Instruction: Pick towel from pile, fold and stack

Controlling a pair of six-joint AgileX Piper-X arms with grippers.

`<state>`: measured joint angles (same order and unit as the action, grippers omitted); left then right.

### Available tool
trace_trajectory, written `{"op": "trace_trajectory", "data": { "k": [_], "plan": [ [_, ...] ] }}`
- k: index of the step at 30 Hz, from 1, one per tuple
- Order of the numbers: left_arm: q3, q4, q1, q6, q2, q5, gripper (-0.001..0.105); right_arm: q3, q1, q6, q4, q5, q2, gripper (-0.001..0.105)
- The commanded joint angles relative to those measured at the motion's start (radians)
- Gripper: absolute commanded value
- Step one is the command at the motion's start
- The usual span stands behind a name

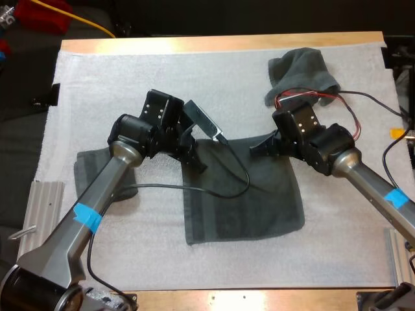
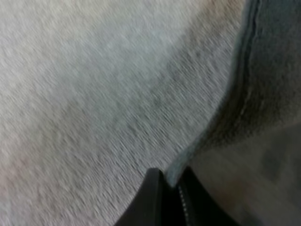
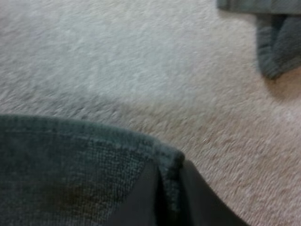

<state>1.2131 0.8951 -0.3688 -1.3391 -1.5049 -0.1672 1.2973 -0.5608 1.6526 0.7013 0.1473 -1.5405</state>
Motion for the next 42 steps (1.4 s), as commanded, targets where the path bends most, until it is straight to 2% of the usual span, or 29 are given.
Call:
{"op": "trace_trajectory", "data": {
  "k": [1,10,15,21,23,25,29,32,33,35,36,39,42],
  "plan": [
    [0.001,-0.027,0.003,0.006,-0.002,0.009,0.0,0.0,0.011,0.003,-0.012,0.008,-0.006,0.002],
    [0.001,-0.108,0.008,0.04,-0.08,0.048,0.0,0.0,0.056,-0.012,-0.108,0.023,-0.073,0.002],
    [0.001,-0.145,0.008,0.04,-0.128,0.151,0.0,0.0,0.071,-0.012,-0.154,0.035,-0.106,0.002],
    [0.001,-0.188,0.008,0.04,-0.149,0.175,0.001,0.0,0.072,-0.012,-0.21,0.056,-0.128,0.002],
    [0.001,-0.197,0.008,0.04,-0.149,0.178,0.007,0.0,0.072,-0.012,-0.215,0.063,-0.129,0.002],
    [0.001,-0.214,0.008,0.038,-0.149,0.198,0.02,0.0,0.072,-0.012,-0.218,0.082,-0.129,0.002],
    [0.001,-0.228,0.008,0.036,-0.149,0.301,0.048,0.0,0.072,-0.014,-0.227,0.102,-0.129,0.004],
    [0.001,-0.226,0.008,0.031,-0.149,0.35,0.064,0.0,0.072,-0.032,-0.227,0.103,-0.129,0.016],
    [0.001,-0.223,0.008,0.015,-0.149,0.353,0.068,0.0,0.072,-0.035,-0.227,0.103,-0.129,0.024],
    [0.001,-0.217,0.008,-0.014,-0.147,0.353,0.069,0.0,0.072,-0.035,-0.227,0.103,-0.129,0.038],
    [0.001,-0.212,0.008,-0.031,-0.144,0.352,0.069,0.0,0.072,-0.035,-0.227,0.103,-0.129,0.049],
    [0.001,-0.193,0.008,-0.054,-0.127,0.352,0.067,0.0,0.072,-0.035,-0.226,0.103,-0.129,0.072],
    [0.001,-0.166,0.008,-0.074,-0.09,0.352,0.066,0.0,0.072,-0.035,-0.205,0.103,-0.12,0.078]
  ]
}}
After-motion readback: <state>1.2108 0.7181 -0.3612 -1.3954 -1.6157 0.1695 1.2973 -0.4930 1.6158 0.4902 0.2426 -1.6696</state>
